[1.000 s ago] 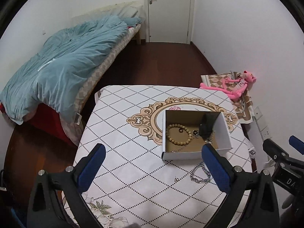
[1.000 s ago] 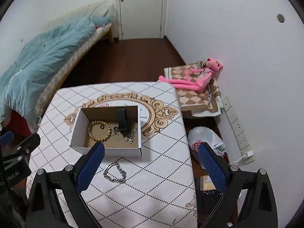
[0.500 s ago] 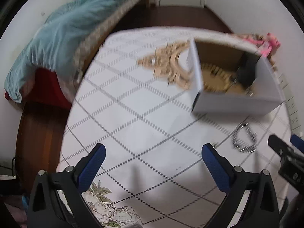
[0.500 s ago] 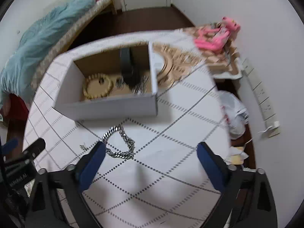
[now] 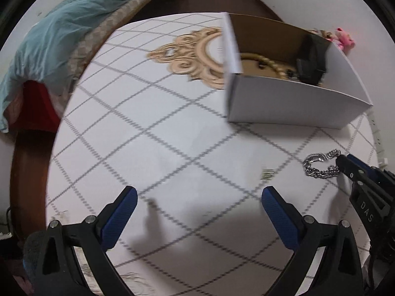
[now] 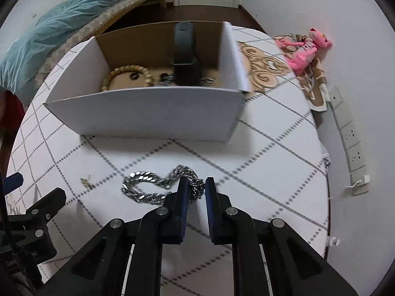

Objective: Organize jewelry
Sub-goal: 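Grasp the chunky silver chain bracelet with the right tool while the left tool grasps the small charm, then carry the bracelet and charm into the box and open both tools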

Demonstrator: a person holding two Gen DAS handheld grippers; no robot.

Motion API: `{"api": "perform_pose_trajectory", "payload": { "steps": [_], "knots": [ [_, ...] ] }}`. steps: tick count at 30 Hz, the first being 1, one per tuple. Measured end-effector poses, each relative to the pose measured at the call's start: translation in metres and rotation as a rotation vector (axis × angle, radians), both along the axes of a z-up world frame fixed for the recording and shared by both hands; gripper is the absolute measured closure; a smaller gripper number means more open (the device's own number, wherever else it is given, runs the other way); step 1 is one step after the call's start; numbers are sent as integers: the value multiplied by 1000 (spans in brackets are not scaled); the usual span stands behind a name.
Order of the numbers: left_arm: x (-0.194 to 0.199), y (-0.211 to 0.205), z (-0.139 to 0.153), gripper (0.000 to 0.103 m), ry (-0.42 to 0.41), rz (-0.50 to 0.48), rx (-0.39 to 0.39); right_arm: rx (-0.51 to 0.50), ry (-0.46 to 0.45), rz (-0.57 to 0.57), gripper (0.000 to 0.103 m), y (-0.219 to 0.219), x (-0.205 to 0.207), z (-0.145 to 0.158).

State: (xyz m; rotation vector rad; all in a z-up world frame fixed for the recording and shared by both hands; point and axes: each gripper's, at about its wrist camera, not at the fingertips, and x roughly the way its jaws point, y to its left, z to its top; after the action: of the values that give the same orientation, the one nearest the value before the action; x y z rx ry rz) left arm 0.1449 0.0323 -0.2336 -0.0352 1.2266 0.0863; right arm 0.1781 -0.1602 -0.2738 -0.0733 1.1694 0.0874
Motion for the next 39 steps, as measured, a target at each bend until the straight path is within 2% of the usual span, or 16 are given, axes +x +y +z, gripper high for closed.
{"api": "perform_pose_trajectory", "payload": {
  "steps": [4, 5, 8, 9, 10, 14, 16, 18, 24, 26, 30, 39],
  "knots": [
    [3, -26, -1, 1, -24, -54, -22, 8, 8, -72, 90, -34, -2, 5],
    [4, -33, -2, 6, -29, -66, -26, 9, 8, -88, 90, -42, -4, 5],
    [8, -43, -7, 34, -28, -87, -19, 7, 9, -116, 90, -57, -7, 5],
    [9, -45, -9, 40, -24, -88, -25, 8, 9, -122, 90, -60, -7, 5],
    [8, -46, -9, 42, -37, -86, -35, 6, 9, -129, 90, -64, -7, 5],
    [9, -51, -6, 73, -62, -101, -33, 4, 5, -137, 90, -65, -8, 5],
    [9, -53, -6, 80, -66, -113, -31, 2, 2, -139, 90, -66, -9, 5],
    [8, -55, -6, 94, -69, -119, -38, 0, 0, -141, 90, -65, -9, 5],
    [5, -54, -6, 97, -79, -132, -51, 4, -5, -154, 90, -64, -10, 6],
    [4, -53, -5, 97, -81, -132, -58, 12, -16, -154, 94, -63, -12, 9],
    [1, -51, 2, 97, -102, -130, -63, 38, -26, -146, 94, -61, -14, 18],
    [-4, -39, 42, 97, -159, -133, -110, 160, -87, -93, 94, -53, -21, 67]
  ]
}}
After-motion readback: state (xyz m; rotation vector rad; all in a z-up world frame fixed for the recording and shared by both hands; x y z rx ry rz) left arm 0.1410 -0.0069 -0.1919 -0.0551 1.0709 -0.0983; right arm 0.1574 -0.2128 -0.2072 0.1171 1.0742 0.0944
